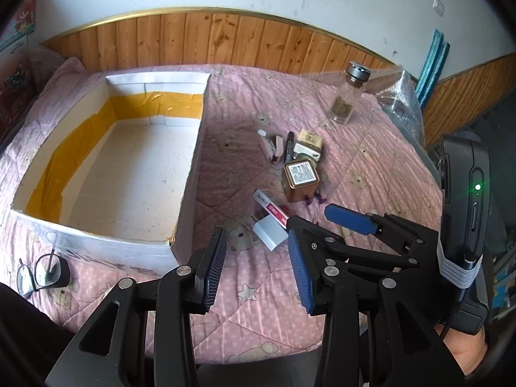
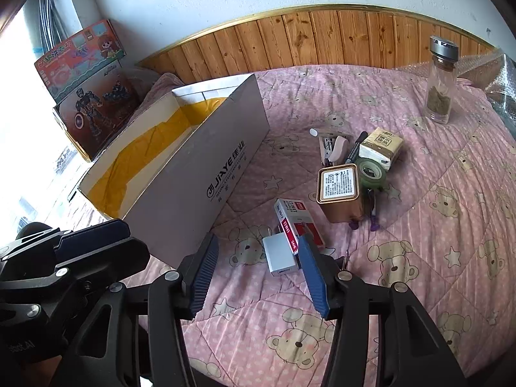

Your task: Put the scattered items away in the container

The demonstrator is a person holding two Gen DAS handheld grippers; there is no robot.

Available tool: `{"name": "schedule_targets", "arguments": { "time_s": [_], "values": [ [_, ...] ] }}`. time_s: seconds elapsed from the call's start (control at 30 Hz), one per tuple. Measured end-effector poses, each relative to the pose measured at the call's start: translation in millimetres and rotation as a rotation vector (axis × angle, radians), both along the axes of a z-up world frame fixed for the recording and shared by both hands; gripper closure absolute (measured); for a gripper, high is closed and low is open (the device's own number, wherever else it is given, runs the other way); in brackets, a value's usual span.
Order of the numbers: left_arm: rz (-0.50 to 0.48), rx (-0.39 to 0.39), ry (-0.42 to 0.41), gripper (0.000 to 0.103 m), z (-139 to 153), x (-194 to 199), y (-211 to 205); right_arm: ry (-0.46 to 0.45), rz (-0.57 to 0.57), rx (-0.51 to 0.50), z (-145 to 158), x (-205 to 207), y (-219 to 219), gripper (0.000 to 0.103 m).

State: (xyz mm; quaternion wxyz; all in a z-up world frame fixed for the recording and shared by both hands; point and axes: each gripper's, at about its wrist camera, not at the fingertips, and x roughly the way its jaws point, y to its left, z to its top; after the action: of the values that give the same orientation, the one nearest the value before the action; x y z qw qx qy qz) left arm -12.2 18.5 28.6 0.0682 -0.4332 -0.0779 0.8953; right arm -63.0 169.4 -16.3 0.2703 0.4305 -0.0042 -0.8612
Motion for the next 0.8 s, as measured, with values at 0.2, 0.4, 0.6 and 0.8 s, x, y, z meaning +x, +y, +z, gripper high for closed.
{"name": "schedule_targets", "arguments": {
  "time_s": [0.2,0.4,0.6,0.8],
  "values": [
    [-0.019,0.005,-0.026,0.061,-10,-10,6,-0.023,-0.029,0.004,-6,-7,7,0.046],
    [-0.063,0.019,-0.048,0.061,-19,-25,21,-0.086,-0.088,-0.026,-18,-21,26,0.045],
    [-0.109,0.038,-0.107,0.059,-39,-43,37,-0.152,-0.198,-0.029,-34,-36,61,0.045],
    [-0.102,0.134,-0.198,0.059,-64,-69,39,-0.230,-0.197,-0.072,-53,-43,71,0.046]
  ]
}}
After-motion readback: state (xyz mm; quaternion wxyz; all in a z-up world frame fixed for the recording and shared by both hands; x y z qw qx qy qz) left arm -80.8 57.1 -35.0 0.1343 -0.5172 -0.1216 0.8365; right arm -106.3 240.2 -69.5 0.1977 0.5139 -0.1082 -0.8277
